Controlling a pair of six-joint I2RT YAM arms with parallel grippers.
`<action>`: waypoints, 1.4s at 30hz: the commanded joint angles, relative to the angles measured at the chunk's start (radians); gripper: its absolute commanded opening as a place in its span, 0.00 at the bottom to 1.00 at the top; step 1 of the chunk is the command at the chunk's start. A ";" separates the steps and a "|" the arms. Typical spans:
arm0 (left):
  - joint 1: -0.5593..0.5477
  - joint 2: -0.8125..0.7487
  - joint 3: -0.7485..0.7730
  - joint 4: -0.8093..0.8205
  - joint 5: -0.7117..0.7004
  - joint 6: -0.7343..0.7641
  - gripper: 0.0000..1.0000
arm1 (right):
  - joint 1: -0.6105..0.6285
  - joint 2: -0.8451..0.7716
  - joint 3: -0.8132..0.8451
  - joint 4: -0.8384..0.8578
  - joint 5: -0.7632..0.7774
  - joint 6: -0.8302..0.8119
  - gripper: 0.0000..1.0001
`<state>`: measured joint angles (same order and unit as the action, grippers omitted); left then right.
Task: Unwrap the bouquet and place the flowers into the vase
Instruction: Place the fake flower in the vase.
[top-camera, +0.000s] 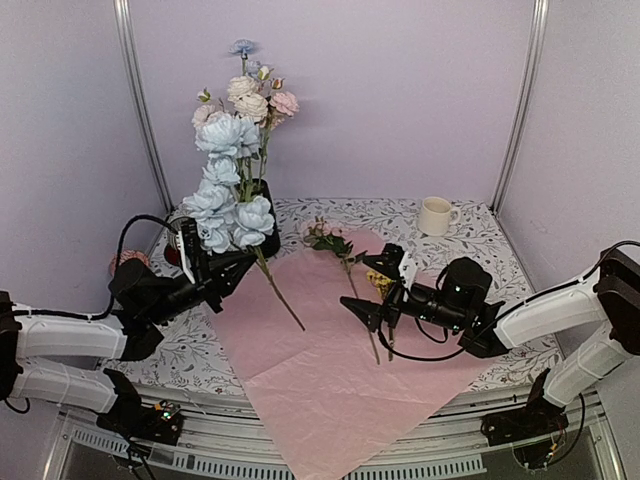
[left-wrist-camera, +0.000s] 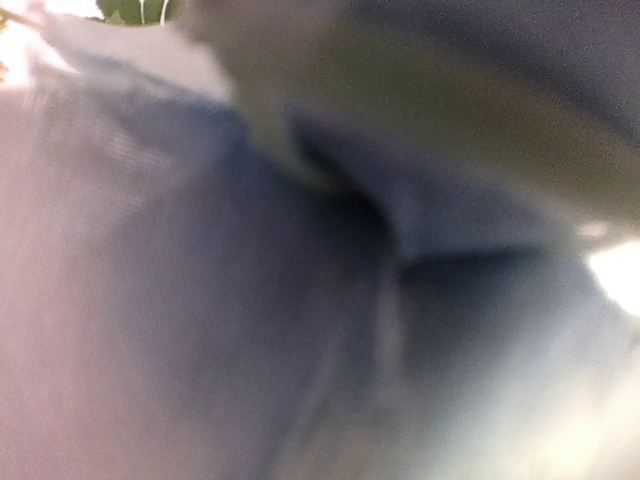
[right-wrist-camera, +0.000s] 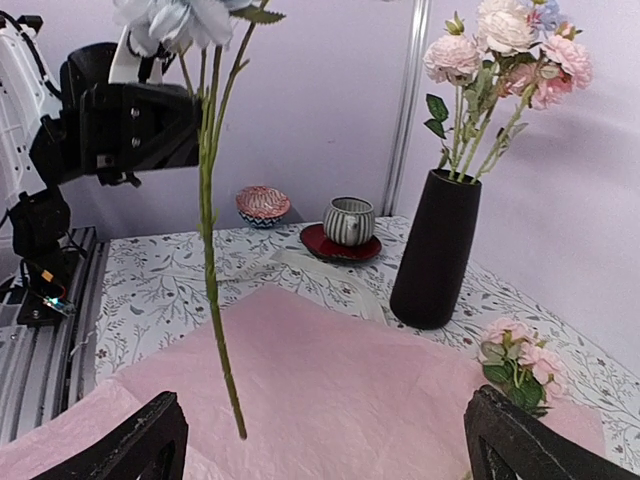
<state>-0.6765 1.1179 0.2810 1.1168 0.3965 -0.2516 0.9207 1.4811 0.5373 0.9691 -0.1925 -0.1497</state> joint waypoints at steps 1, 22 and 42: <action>0.033 -0.032 0.110 -0.168 -0.111 0.093 0.00 | -0.005 0.005 -0.076 0.154 0.120 -0.046 0.99; 0.221 0.155 0.600 -0.293 -0.089 0.308 0.00 | -0.004 0.090 -0.087 0.206 0.178 -0.033 0.99; 0.299 0.255 0.845 -0.448 -0.188 0.427 0.00 | -0.005 0.100 -0.064 0.171 0.178 -0.050 0.99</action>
<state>-0.4072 1.3727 1.1156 0.6754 0.2115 0.1692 0.9203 1.5707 0.4515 1.1442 -0.0250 -0.1886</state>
